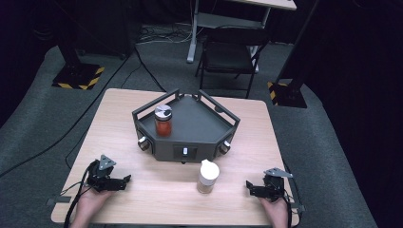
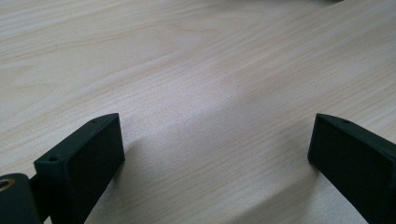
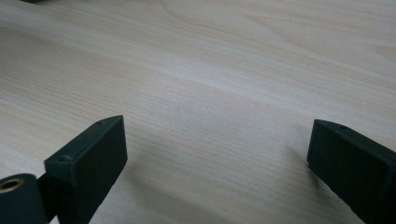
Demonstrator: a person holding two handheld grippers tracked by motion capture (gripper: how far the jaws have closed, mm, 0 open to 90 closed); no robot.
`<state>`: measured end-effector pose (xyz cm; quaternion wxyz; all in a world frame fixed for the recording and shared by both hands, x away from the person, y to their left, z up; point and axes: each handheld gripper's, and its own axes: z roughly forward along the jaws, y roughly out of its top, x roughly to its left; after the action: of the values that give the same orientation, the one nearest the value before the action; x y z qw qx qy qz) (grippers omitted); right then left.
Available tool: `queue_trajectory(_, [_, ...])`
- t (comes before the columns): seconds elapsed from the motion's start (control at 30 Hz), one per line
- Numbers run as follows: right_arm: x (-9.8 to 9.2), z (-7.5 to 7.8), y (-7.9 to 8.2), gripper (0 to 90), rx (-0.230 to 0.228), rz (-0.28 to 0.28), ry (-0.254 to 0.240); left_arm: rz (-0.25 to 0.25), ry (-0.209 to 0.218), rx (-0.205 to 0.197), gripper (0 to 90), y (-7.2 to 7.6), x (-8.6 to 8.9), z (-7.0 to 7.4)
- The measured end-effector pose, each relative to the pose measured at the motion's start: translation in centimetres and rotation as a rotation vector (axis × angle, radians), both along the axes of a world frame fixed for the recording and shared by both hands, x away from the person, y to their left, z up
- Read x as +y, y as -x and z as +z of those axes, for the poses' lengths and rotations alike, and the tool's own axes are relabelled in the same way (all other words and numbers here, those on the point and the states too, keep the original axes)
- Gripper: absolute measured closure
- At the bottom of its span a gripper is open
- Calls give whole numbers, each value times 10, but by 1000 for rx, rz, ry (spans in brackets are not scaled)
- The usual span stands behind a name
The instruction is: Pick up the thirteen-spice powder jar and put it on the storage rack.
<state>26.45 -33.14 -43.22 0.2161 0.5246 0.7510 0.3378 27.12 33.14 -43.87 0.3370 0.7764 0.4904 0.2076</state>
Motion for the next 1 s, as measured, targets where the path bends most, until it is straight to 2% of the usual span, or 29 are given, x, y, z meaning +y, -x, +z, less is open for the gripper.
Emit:
queue_trajectory(0.1, [0,2,3,56,-16,10,-7,0,0,0,29,0,0,0])
queue_trajectory(0.53, [4,15,9,71,-30,82,-46,-3,-3,1,28,-1,0,0])
queue_trajectory(0.63, [4,18,9,72,-33,103,-70,-3,-4,1,28,-1,0,0])
queue_trajectory(0.8, [9,23,13,75,-57,144,-74,-3,-4,2,28,-1,0,0])
queue_trajectory(1.0, [12,28,18,66,-87,196,-110,-3,-4,2,27,-1,0,1])
